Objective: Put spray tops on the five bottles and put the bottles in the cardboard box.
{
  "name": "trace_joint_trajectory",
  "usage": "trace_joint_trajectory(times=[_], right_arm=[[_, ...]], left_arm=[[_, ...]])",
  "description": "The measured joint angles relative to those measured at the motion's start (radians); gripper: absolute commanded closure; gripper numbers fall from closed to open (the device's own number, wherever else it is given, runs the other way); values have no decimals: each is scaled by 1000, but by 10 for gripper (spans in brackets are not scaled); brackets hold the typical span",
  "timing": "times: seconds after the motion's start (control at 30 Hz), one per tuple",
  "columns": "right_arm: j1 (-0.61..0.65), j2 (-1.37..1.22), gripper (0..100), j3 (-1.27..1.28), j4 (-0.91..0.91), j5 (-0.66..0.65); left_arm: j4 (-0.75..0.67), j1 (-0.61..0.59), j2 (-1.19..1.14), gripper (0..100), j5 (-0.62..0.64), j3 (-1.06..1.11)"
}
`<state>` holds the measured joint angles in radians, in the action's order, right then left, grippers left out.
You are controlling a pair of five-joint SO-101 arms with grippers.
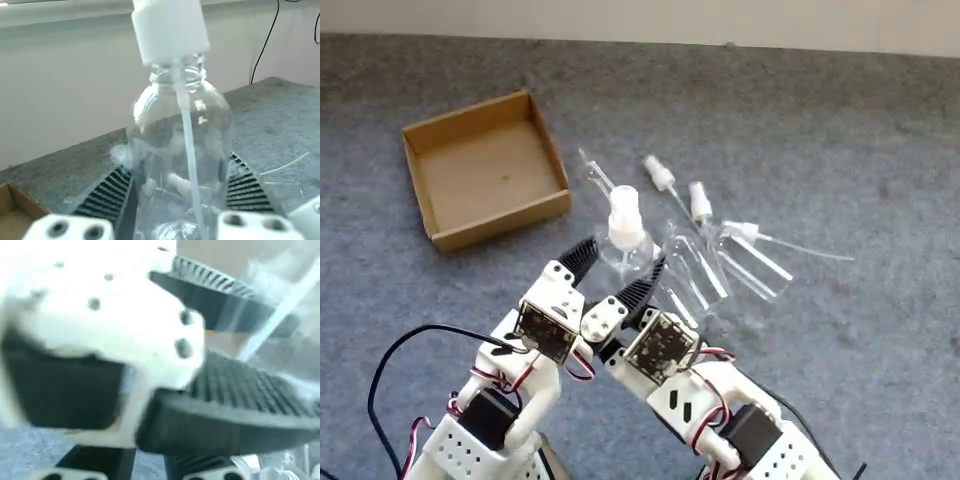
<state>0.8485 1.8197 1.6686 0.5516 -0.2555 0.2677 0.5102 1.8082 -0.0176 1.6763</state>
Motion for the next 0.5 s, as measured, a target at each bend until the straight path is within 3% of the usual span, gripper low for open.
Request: trace_joint_trajectory(times=[0.5], right_arm=[[-164,2,991,0,0,-5]], left_arm=[[35,2,3,937,-3,0]])
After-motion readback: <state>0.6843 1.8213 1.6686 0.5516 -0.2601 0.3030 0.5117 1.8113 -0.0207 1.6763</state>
